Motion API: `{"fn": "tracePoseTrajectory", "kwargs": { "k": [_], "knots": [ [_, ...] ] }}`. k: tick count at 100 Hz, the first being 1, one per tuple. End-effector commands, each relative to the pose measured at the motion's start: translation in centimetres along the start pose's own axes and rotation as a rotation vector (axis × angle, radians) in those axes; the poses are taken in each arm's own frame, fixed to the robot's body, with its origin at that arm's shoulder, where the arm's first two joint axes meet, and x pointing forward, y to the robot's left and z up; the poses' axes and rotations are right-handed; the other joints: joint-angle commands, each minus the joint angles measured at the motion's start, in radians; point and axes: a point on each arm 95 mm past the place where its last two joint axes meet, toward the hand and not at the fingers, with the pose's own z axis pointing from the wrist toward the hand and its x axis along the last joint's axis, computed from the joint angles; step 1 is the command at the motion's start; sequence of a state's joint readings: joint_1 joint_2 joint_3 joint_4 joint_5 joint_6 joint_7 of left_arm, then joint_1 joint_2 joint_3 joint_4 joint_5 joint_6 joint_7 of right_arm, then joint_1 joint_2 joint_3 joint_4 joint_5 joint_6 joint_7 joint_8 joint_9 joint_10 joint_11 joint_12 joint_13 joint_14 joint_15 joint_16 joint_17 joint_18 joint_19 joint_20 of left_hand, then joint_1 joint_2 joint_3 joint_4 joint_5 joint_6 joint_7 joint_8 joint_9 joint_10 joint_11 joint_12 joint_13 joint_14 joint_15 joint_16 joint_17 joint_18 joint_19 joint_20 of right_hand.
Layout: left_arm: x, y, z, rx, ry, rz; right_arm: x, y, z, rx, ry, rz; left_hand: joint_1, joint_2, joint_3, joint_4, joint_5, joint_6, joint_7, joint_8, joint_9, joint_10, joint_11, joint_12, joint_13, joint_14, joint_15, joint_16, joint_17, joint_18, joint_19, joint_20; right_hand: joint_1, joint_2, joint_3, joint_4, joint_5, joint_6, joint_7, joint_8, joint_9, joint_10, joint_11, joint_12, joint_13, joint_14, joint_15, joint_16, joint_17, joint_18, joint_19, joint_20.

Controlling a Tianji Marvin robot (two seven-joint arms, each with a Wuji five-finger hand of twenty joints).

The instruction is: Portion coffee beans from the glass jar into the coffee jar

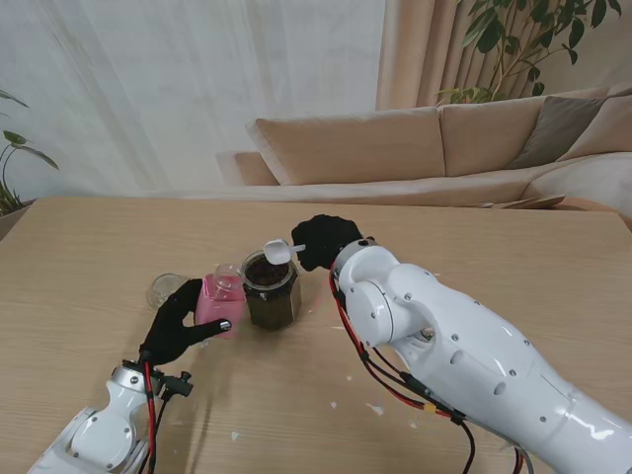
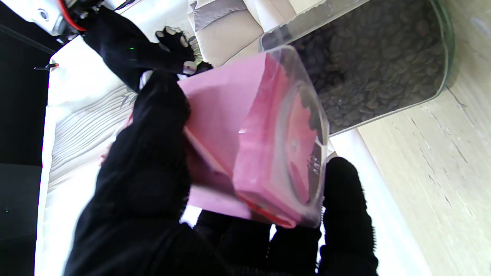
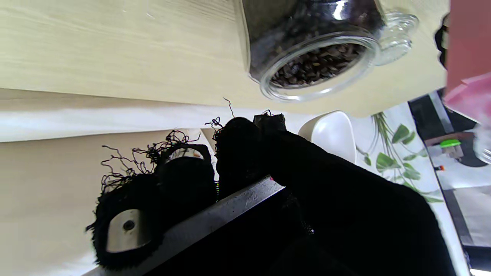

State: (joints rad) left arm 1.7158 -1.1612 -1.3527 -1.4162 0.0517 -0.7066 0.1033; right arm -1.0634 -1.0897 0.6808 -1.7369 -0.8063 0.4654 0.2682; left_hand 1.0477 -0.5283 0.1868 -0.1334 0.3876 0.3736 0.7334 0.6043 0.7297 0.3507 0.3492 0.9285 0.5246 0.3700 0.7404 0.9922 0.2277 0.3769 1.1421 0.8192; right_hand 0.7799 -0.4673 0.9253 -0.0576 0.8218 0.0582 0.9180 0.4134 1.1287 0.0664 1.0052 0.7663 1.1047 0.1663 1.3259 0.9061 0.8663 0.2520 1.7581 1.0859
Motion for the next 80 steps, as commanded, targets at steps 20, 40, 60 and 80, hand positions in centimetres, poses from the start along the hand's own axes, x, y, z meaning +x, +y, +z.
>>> {"fn": "tracePoseTrajectory", "kwargs": {
  "k": [20,40,60,80],
  "knots": [
    [0.1,-0.2,-0.1,0.001,0.015,-0.010,-0.2,-1.7,2.0,0.044,0.011,-0.031,0.243,0.192,0.329,0.024,0.085,-0.191,0.237,0.063,0.110,-0.144,0.189,0.094,0.012,-0.023,0.003,0.019,-0.003,-0.014,-0.005,0.006,0.000,0.042,-0.017,0.019,-0.026,0.019,0.025,-0.010,0.011,-0.026,0.041,0.009,0.033,0.001,0.042,0.013,0.040,-0.059,0.169,-0.012],
    [0.1,-0.4,-0.1,0.003,0.016,-0.012,0.2,-2.5,2.7,0.061,0.041,-0.074,0.243,0.192,0.328,0.024,0.085,-0.191,0.236,0.063,0.109,-0.145,0.188,0.094,0.013,-0.023,0.003,0.019,-0.004,-0.011,-0.007,0.006,-0.015,0.046,-0.030,0.018,-0.039,0.023,0.022,-0.013,0.006,-0.040,0.049,0.009,0.037,-0.004,0.047,0.012,0.060,-0.070,0.175,-0.019],
    [0.1,-0.6,-0.1,0.008,0.018,-0.012,0.4,-2.5,2.6,0.076,0.056,-0.081,0.243,0.191,0.329,0.024,0.086,-0.191,0.236,0.063,0.110,-0.144,0.188,0.094,0.013,-0.022,0.003,0.019,-0.004,-0.011,-0.007,0.006,-0.063,0.019,-0.058,0.013,-0.059,0.030,0.019,-0.018,-0.017,-0.045,0.060,0.012,0.028,-0.006,0.055,0.013,0.072,-0.089,0.187,-0.027],
    [0.1,-0.6,-0.1,0.010,0.019,-0.011,1.0,-2.3,2.0,0.076,0.088,-0.095,0.243,0.190,0.330,0.025,0.086,-0.190,0.235,0.063,0.110,-0.144,0.188,0.094,0.013,-0.021,0.003,0.019,-0.004,-0.011,-0.007,0.007,-0.106,-0.009,-0.084,0.000,-0.084,0.014,0.020,-0.010,-0.045,-0.069,0.094,0.035,0.014,-0.026,0.083,0.024,0.093,-0.122,0.207,-0.040]
  ]
}}
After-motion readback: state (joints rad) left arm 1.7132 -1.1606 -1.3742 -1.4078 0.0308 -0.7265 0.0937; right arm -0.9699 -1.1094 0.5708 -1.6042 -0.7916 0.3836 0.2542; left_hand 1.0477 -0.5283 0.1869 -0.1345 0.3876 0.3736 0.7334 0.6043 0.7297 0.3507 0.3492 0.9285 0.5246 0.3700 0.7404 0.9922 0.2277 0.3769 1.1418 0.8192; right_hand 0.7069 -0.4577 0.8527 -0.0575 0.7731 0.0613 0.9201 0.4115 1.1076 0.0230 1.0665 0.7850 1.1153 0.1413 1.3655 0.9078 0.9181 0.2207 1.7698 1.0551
